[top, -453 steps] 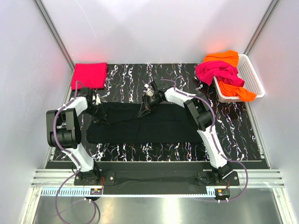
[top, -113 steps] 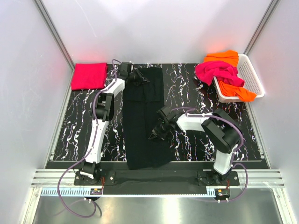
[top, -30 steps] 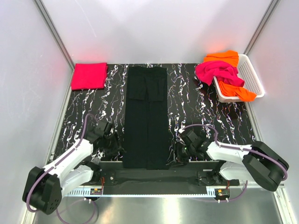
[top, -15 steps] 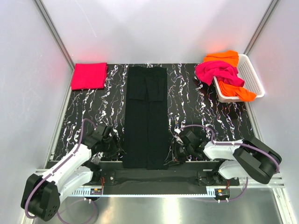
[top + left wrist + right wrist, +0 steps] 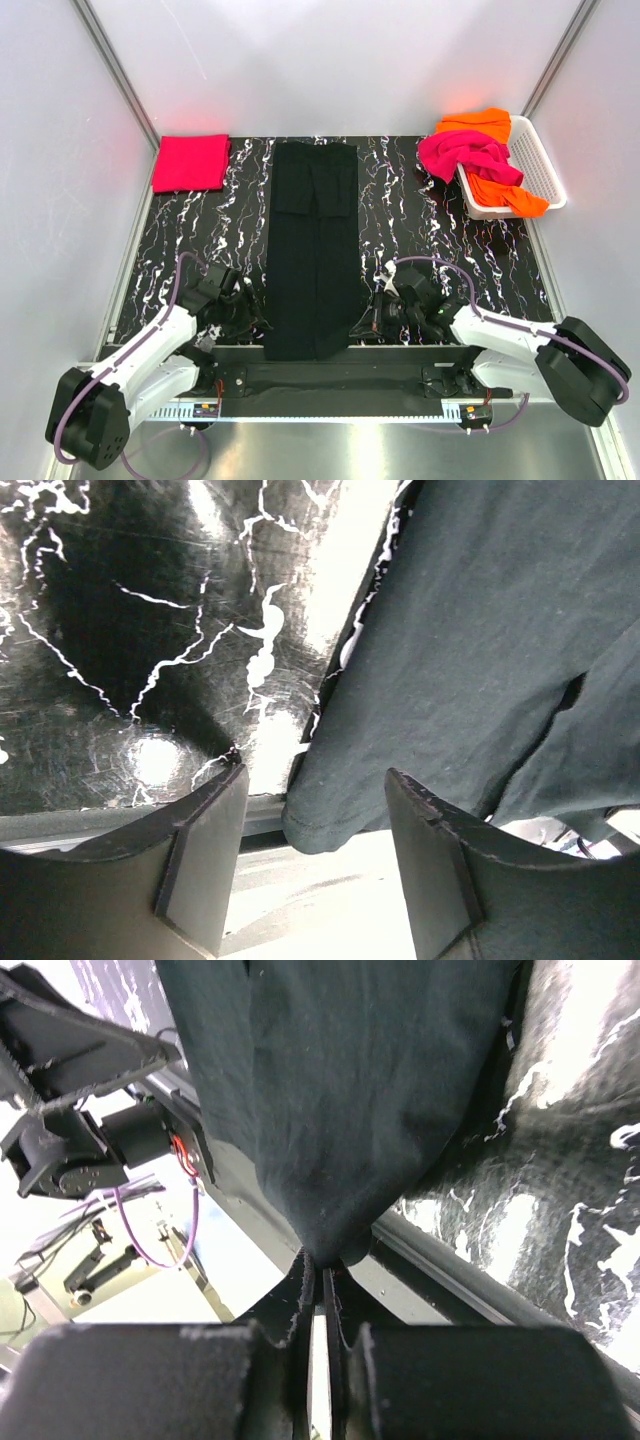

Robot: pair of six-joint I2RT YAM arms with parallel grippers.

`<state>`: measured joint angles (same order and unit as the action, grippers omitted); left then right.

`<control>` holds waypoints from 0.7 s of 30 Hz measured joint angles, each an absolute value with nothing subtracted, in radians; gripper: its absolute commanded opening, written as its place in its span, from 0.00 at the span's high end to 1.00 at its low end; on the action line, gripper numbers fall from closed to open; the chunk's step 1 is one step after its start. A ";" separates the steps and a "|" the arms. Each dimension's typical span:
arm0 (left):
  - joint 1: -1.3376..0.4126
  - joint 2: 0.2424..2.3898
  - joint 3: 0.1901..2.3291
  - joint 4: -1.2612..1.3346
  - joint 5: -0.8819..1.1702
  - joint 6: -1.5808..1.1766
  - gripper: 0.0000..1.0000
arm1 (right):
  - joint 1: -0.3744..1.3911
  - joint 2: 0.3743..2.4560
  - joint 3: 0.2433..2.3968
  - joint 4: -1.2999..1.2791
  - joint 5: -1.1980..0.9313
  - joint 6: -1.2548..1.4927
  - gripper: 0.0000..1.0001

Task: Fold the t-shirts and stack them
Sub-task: Fold the tshirt

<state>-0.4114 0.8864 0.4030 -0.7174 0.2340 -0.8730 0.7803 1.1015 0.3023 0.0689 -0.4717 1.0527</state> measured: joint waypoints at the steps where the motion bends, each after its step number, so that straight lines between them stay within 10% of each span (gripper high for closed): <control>1: -0.411 0.888 0.404 -0.717 0.237 -0.871 0.36 | 0.775 1.109 0.309 0.063 -0.473 1.054 0.95; 21: -0.411 0.739 0.270 -0.673 0.379 -0.987 0.47 | 0.715 1.157 0.355 0.054 -0.511 1.055 0.99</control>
<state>-0.4114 0.7387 0.2703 -0.6731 0.3786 -0.9874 0.7147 1.1572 0.3553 0.0544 -0.5110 1.0550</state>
